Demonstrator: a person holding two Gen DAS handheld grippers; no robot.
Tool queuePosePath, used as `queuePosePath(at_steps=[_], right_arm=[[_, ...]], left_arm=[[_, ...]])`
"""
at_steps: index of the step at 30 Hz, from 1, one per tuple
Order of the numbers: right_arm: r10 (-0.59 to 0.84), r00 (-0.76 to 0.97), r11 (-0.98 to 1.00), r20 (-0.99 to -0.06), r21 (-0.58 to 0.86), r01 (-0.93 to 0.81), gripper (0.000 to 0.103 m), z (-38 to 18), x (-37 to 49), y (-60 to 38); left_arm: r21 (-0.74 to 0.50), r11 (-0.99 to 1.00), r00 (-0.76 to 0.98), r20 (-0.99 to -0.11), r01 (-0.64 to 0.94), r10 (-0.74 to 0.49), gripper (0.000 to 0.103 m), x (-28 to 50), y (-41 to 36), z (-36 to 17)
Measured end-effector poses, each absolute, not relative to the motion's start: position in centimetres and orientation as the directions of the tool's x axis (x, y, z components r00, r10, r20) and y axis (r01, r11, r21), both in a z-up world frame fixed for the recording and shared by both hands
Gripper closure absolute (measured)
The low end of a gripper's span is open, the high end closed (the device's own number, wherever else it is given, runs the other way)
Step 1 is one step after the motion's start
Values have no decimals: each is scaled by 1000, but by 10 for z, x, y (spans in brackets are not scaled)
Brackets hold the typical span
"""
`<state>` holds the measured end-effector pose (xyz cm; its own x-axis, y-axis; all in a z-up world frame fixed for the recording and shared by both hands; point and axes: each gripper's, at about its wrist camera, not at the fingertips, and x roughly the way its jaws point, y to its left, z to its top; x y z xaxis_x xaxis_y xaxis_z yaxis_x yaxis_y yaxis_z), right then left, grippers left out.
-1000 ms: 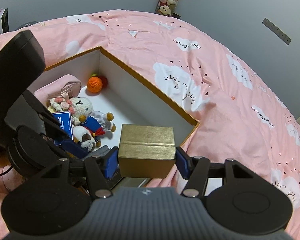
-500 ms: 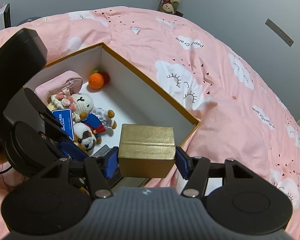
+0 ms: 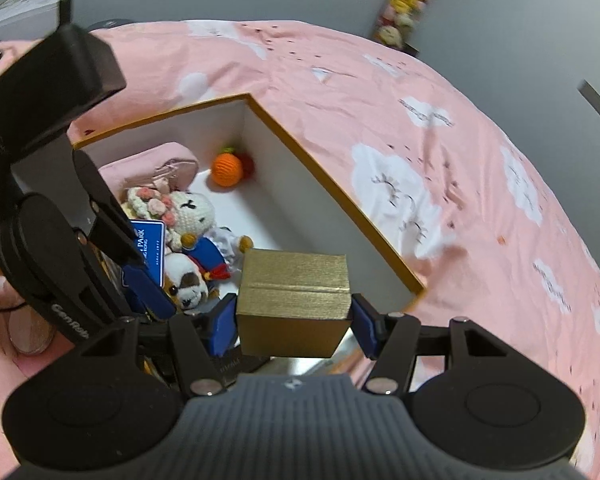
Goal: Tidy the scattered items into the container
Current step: 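Lower the grey box into the orange box and open the left tool, then lower the gold box beside the grey box and open the right tool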
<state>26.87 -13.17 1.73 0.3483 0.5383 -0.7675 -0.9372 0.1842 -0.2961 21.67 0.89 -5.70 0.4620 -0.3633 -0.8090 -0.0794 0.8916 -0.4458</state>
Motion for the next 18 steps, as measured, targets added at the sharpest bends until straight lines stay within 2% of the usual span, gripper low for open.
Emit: queuePosePath(at_steps=[10,18], right_arm=[[530,302,121,-792,-282,-952,41,-10,297,-98],[419,236,79,-877,-224,-971,41,-46,318,-66]], left_arm=[[-392,920,521,-789,-16,-327,54,204,23,-31],[-381,921,524,-803,-81,-286,54,205,38,-31]])
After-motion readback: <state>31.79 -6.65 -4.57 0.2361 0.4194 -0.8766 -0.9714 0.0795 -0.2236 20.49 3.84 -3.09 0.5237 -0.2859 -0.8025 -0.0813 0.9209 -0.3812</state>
